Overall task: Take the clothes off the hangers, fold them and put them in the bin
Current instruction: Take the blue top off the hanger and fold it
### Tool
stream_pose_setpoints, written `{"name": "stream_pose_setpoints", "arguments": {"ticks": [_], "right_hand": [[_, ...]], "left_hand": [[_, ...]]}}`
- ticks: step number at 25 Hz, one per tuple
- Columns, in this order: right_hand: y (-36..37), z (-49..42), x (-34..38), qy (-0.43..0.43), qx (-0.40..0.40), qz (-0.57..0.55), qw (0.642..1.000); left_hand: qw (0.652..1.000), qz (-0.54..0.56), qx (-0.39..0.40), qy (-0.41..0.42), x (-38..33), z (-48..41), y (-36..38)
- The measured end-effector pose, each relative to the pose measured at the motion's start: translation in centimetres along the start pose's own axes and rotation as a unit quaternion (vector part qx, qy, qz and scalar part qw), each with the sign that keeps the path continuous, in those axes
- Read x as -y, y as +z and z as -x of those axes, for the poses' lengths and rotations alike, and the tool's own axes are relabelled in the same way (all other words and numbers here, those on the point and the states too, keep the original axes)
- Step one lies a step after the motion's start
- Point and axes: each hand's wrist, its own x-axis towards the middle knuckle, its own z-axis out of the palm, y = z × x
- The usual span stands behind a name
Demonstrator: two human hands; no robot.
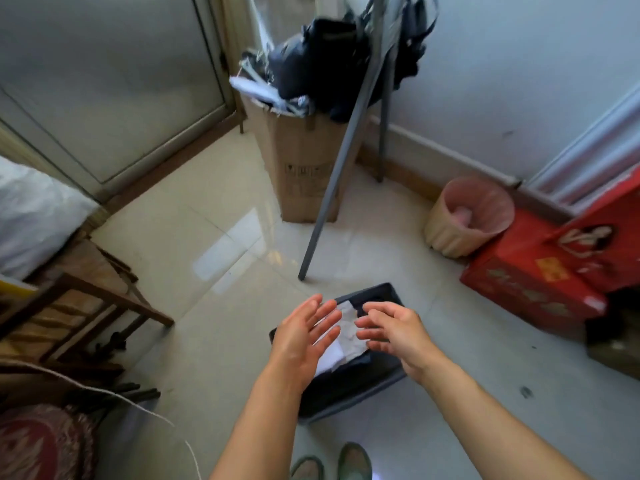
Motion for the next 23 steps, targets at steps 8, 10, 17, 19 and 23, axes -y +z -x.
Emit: {"name": "stream_pose_setpoints", "arguments": {"ticks": [8, 10, 17, 19, 23], "right_hand": [[-4.5, 13.6, 8.5, -0.081, -0.081, -0.143, 0.983], [-5.8, 16.9, 9.9, -0.112, -0.109, -0.169, 0.973], [-12.2, 27.2, 13.6, -0.237, -0.226, -0.184, 0.927], [-14.5, 29.7, 14.4, -0.27, -0.257, -0.198, 0.906], [-20.1, 34.3, 15.9, -0.331, -0.35, -0.161, 0.861]], "left_hand": [[0.993, -0.051, 0.104, 0.037, -4.0, 11.2, 7.5], [0.987, -0.065, 0.137, 0.049, -5.0, 13.7, 9.6], [0.956, -0.121, 0.263, 0.048, -4.9, 21.5, 17.9], [0.946, -0.132, 0.294, 0.039, -3.9, 23.5, 20.1], [0.925, -0.171, 0.337, 0.051, -1.5, 26.7, 24.0]]}}
